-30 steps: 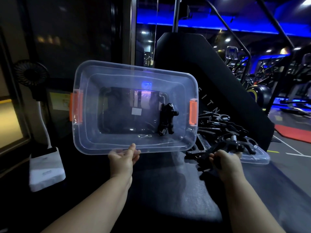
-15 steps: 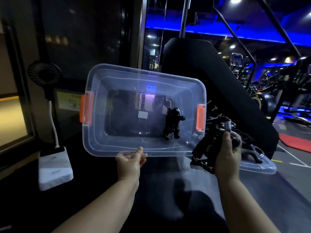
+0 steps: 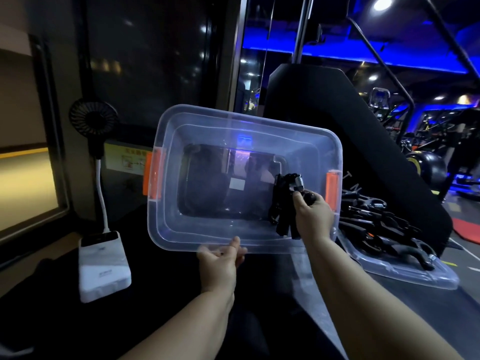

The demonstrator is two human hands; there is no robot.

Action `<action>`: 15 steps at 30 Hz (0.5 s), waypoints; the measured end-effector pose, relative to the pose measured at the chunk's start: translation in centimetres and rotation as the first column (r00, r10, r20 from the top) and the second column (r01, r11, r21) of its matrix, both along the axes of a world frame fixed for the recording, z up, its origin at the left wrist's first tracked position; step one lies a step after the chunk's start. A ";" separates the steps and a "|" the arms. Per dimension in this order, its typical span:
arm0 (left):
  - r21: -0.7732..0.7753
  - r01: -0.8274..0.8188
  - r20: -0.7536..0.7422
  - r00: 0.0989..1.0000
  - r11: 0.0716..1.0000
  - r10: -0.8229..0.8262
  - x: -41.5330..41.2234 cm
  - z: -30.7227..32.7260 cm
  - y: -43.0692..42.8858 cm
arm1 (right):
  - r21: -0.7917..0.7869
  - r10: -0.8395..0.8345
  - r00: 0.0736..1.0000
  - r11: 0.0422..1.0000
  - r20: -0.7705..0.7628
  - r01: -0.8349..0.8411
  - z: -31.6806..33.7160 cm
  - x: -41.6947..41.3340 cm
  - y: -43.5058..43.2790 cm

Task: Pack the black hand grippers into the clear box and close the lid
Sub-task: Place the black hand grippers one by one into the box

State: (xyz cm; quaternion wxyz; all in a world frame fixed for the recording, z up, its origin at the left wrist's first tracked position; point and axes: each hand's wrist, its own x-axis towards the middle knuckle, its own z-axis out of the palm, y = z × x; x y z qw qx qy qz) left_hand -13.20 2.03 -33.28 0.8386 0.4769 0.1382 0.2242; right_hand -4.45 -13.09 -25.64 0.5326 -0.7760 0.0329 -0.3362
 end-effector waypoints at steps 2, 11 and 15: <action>-0.024 0.003 0.011 1.000 1.000 -0.003 0.1 -0.1 0.0 | -0.082 -0.055 0.997 0.995 -0.057 0.050 0.0 1.1 0.1; -0.067 0.008 0.020 1.000 0.998 -0.007 0.3 -0.3 -0.1 | -0.356 -0.080 0.984 0.934 -0.158 0.019 0.1 4.1 0.3; -0.070 0.009 0.024 1.000 0.998 -0.007 0.4 -0.3 0.0 | -0.467 -0.103 0.982 0.884 -0.160 0.017 0.6 5.2 0.7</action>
